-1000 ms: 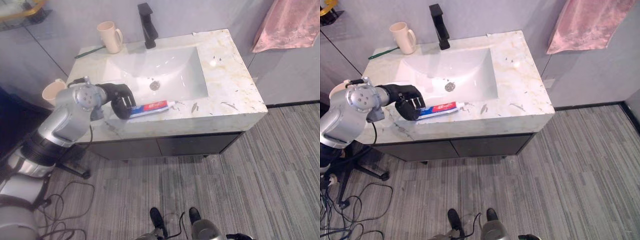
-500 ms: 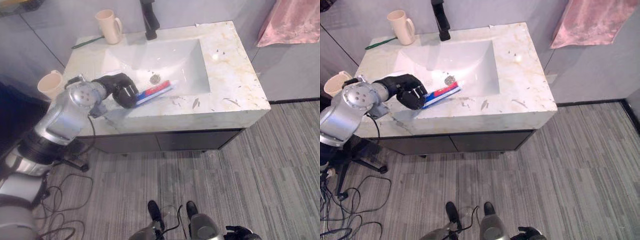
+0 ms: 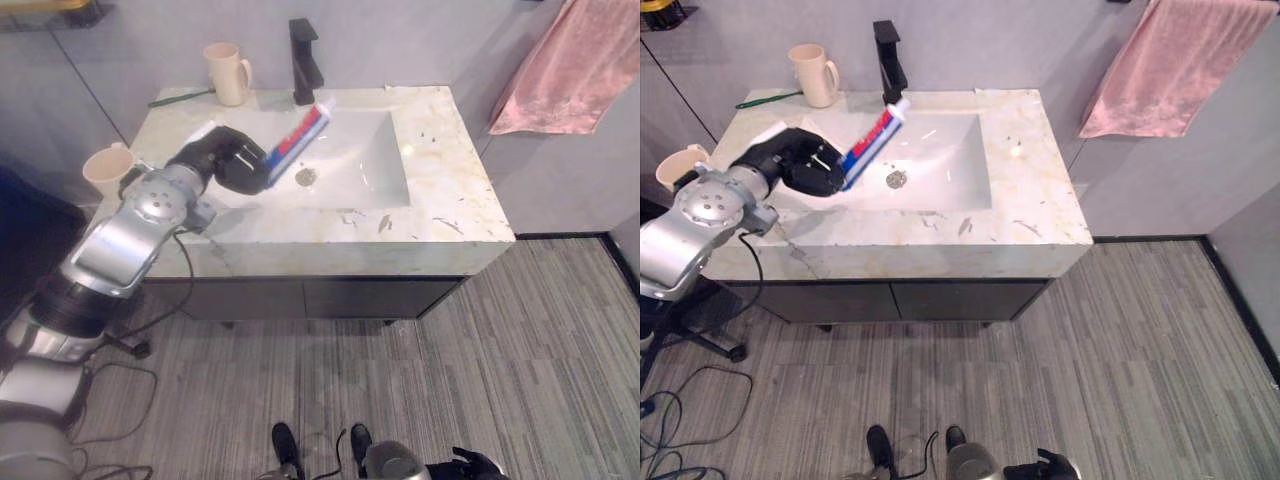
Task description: Organize the bathroom.
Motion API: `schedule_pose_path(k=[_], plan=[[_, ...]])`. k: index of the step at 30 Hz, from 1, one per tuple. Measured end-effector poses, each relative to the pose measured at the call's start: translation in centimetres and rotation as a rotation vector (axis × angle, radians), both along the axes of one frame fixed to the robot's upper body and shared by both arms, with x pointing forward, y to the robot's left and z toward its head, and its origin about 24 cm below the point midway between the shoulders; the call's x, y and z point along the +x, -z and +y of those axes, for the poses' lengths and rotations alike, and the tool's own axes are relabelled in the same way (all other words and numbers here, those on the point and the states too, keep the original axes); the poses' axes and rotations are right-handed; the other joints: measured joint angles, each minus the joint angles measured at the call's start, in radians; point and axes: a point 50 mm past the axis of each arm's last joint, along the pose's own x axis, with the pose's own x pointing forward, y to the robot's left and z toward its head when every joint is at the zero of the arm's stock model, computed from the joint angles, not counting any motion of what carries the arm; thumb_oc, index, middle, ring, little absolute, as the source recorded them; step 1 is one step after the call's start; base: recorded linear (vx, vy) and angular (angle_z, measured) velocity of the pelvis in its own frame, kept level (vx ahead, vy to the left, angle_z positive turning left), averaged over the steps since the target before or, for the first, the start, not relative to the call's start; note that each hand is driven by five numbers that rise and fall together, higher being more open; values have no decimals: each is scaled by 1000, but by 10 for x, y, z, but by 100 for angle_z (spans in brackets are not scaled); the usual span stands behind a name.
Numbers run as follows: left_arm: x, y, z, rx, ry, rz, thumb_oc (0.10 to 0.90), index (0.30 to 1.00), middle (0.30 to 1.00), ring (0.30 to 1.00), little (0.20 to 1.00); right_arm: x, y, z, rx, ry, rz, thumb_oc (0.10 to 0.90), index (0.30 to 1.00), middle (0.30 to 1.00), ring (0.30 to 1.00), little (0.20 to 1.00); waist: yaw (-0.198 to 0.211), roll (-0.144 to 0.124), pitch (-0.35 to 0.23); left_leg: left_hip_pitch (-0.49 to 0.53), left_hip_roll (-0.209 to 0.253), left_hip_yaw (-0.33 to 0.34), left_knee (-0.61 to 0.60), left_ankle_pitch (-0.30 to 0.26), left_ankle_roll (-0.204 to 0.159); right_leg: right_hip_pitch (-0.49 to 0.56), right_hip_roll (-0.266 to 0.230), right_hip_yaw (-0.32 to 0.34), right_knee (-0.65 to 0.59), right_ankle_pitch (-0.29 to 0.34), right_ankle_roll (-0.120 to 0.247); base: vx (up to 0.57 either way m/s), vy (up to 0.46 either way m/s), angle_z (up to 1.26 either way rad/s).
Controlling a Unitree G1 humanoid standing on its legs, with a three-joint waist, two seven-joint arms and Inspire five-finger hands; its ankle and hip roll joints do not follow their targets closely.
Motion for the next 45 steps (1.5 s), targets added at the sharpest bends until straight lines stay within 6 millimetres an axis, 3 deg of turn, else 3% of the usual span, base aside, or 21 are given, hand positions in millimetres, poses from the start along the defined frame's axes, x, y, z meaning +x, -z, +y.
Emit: schedule_pose_path(k=[6, 11, 15, 17, 18, 19, 21, 23, 26, 29, 35, 37, 38, 39, 41, 43, 45], plan=[[-11, -1, 28, -140, -111, -114, 400, 300, 300, 300, 300, 5, -24, -34, -105, 173, -147, 800, 900, 900, 900, 900, 1, -44, -36, 32, 12, 4, 0, -10, -12, 27, 11, 12, -2, 0, 0, 52, 4, -6], [-16, -9, 39, -155, -140, -130, 400, 300, 300, 300, 300, 17, -63, -82, -231, 294, -313, 800, 900, 900, 900, 900, -3, -64, -63, 47, 13, 8, -1, -11, -13, 38, 12, 17, -1, 0, -1, 42, 30, -2], [-15, -13, 40, -170, -143, -124, 400, 300, 300, 300, 300, 40, -120, -123, -363, 298, -510, 800, 900, 900, 900, 900, -25, -65, -67, 58, 12, 18, -1, -11, -13, 44, 11, 24, 2, 3, -5, 23, 58, -6], [-7, -15, 35, -178, -134, -98, 400, 300, 300, 300, 300, 55, -162, -141, -446, 262, -616, 800, 900, 900, 900, 900, -27, -59, -71, 63, 12, 22, -1, -12, -13, 48, 11, 30, 2, 4, -7, 10, 61, -6], [-7, -15, 35, -178, -134, -98, 400, 300, 300, 300, 300, 55, -162, -141, -446, 262, -616, 800, 900, 900, 900, 900, -27, -59, -71, 63, 12, 22, -1, -12, -13, 48, 11, 30, 2, 4, -7, 15, 59, -5], [0, -16, 34, -189, -140, -71, 400, 300, 300, 300, 300, 73, -198, -147, -517, 192, -719, 800, 900, 900, 900, 900, -40, -48, -78, 63, 12, 25, -1, -12, -13, 47, 11, 33, 2, 5, -7, 16, 50, -5], [14, -17, 32, -171, -167, -33, 400, 300, 300, 300, 300, 100, -241, -149, -559, 106, -819, 800, 900, 900, 900, 900, -54, -35, -86, 63, 12, 27, -1, -12, -13, 44, 11, 37, 4, 6, -8, 13, 43, -9], [24, -20, 27, -151, -173, -3, 400, 300, 300, 300, 300, 137, -295, -138, -586, -2, -983, 800, 900, 900, 900, 900, -66, -17, -96, 63, 14, 36, -1, -12, -13, 36, 12, 46, 10, 7, -10, -3, 23, -11], [33, -29, 15, -134, -153, 12, 400, 300, 300, 300, 300, 173, -349, -107, -560, -163, -1150, 800, 900, 900, 900, 900, -74, -5, -103, 62, 17, 35, 0, -12, -14, 34, 16, 46, 16, 7, -10, -3, 4, -2], [38, -38, 4, -144, -117, 3, 400, 300, 300, 300, 300, 196, -381, -66, -449, -315, -1288, 800, 900, 900, 900, 900, -71, -3, -104, 62, 21, 35, -1, -12, -14, 34, 20, 44, 15, 7, -10, 0, 0, 0], [48, -53, -12, -154, -67, -25, 400, 300, 300, 300, 300, 221, -405, -6, -149, -490, -1392, 800, 900, 900, 900, 900, -34, -1, -106, 57, 19, 26, -8, -13, -15, 37, 19, 35, -1, 8, -11, -4, 5, 2], [48, -53, -12, -154, -67, -25, 400, 300, 300, 300, 300, 221, -405, -6, -149, -490, -1392, 800, 900, 900, 900, 900, -34, -1, -106, 57, 19, 26, -8, -13, -15, 37, 19, 35, -1, 8, -11, 0, 0, 0], [49, -53, -12, -174, -58, -24, 400, 300, 300, 300, 300, 225, -408, 8, -32, -518, -1411, 800, 900, 900, 900, 900, -22, -1, -106, 57, 18, 23, -12, -13, -15, 37, 18, 29, -3, 8, -11, 0, 0, 0], [49, -53, -12, -174, -58, -24, 400, 300, 300, 300, 300, 225, -408, 8, -32, -518, -1411, 800, 900, 900, 900, 900, -22, -1, -106, 57, 18, 23, -12, -13, -15, 37, 18, 29, -3, 8, -11, 7, 14, 12], [49, -52, -13, -186, -49, -17, 400, 300, 300, 300, 300, 226, -407, 15, 27, -517, -1421, 800, 900, 900, 900, 900, 9, -1, -106, 56, 14, 12, -20, -13, -14, 43, 15, 13, -9, 8, -11, 21, 25, 8], [52, -49, -7, -204, -70, -18, 400, 300, 300, 300, 300, 239, -414, 49, 322, -474, -1443, 800, 900, 900, 900, 900, 8, 0, -107, 58, 11, 3, -20, -12, -14, 63, 12, 11, -40, 20, -8, 0, 0, 0], [53, -48, -13, -217, -39, -23, 400, 300, 300, 300, 300, 240, -417, 63, 438, -494, -1434, 800, 900, 900, 900, 900, 18, -1, -107, 58, 11, -4, -23, -12, -14, 70, 13, -1, -49, 20, -8, 14, 19, 15]])
